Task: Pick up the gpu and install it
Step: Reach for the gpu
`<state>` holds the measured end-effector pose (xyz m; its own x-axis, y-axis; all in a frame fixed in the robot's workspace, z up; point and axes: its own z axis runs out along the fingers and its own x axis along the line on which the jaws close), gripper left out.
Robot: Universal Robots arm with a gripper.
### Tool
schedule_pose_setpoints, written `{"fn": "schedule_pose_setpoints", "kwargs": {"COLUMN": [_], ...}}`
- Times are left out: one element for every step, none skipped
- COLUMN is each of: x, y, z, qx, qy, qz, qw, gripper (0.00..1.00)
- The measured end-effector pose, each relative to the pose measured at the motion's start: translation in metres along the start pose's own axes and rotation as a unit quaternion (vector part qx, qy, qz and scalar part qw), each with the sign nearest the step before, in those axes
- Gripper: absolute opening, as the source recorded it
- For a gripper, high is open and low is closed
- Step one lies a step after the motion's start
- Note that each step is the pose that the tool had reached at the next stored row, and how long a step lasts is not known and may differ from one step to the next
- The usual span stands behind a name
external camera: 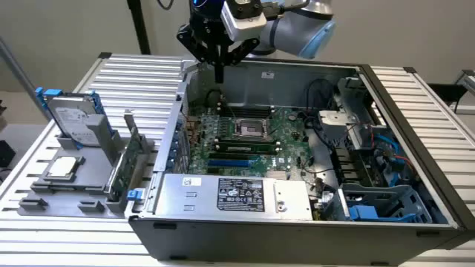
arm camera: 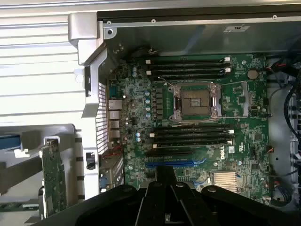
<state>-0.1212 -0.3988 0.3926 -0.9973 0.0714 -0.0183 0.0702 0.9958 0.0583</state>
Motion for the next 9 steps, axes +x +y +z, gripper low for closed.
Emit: {"fn": "schedule_pose_setpoints", "kwargs": {"x": [0.0000, 0.0000, 0.0000, 0.0000, 0.0000, 0.0000, 0.0000, 0.0000, 0.0000], "y": [0.0000, 0.0000, 0.0000, 0.0000, 0.0000, 0.0000, 0.0000, 0.0000, 0.0000], "z": [0.0000, 0.0000, 0.0000, 0.0000, 0.0000, 0.0000, 0.0000, 0.0000, 0.0000], "qx": [-0.0001, -0.0002, -0.0002, -0.0003, -0.0003, -0.0004, -0.0005, -0.0006, -0.0006], "qy": [0.0000, 0.0000, 0.0000, 0.0000, 0.0000, 0.0000, 0.0000, 0.0000, 0.0000], "qz": [0.000, 0.000, 0.000, 0.000, 0.000, 0.000, 0.000, 0.000, 0.000], "qw": [1.0000, 1.0000, 1.0000, 1.0000, 1.0000, 1.0000, 1.0000, 1.0000, 1.0000], "gripper": [0.11, 0.11, 0.11, 0.11, 0.11, 0.11, 0.11, 0.11, 0.11]}}
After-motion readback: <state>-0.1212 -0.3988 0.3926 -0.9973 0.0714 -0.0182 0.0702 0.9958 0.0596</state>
